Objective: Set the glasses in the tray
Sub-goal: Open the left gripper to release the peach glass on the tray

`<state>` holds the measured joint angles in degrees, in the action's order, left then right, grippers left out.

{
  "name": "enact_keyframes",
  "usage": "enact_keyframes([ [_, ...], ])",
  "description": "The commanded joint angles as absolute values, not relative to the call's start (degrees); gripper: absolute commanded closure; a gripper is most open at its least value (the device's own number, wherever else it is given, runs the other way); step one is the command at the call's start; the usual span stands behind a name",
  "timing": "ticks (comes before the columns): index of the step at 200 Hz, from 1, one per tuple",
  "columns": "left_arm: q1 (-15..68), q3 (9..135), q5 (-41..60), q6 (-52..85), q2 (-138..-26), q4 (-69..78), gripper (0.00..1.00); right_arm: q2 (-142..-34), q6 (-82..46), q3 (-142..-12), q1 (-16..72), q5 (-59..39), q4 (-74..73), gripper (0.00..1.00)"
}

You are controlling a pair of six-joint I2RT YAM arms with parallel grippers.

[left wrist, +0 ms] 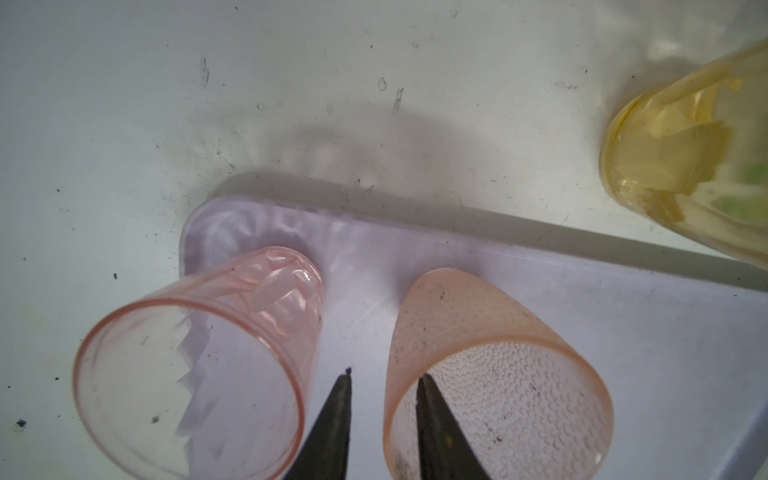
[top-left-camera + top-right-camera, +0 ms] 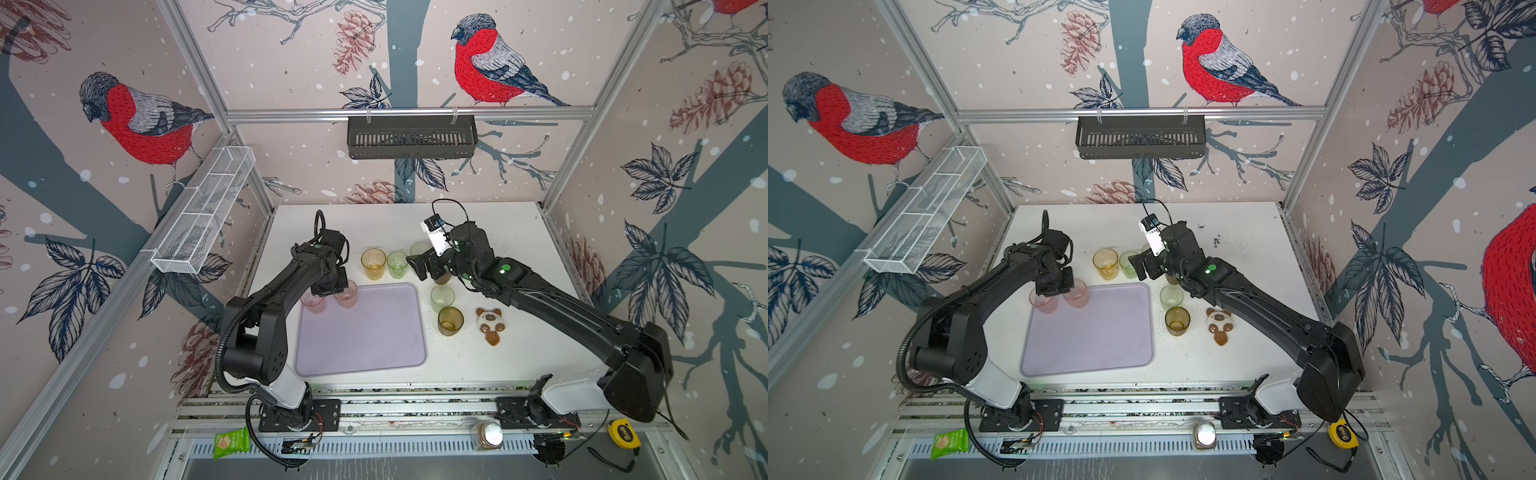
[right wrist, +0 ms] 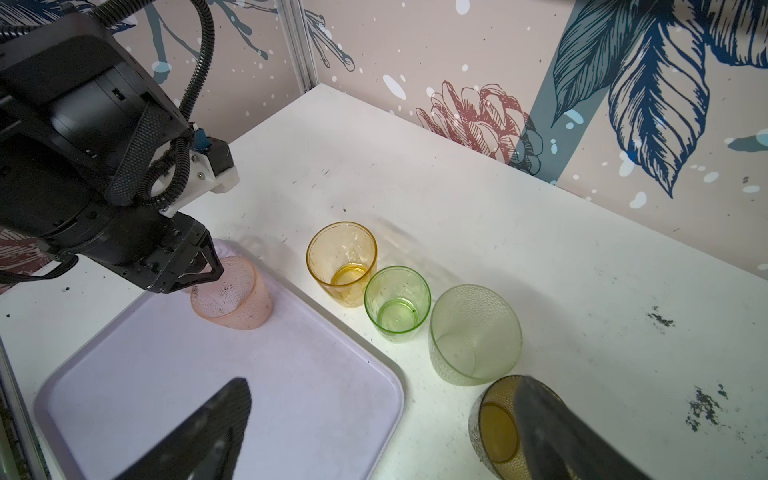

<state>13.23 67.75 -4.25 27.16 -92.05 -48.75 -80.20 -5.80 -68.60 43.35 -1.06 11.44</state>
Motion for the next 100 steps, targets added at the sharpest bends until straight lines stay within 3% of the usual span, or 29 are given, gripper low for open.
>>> enact_keyframes([
  [1,13.16,68.73,-4.57,27.86,-91.34,-50.4,0.7,-79.77,-5.45,-68.71,43.28,-1.01,9.84,0.0],
  [100,13.92,74.56,-3.53,28.74,-89.13,-52.56,0.57,-79.09,-5.19,-69.33,43.33,-1.05,11.19,0.0],
])
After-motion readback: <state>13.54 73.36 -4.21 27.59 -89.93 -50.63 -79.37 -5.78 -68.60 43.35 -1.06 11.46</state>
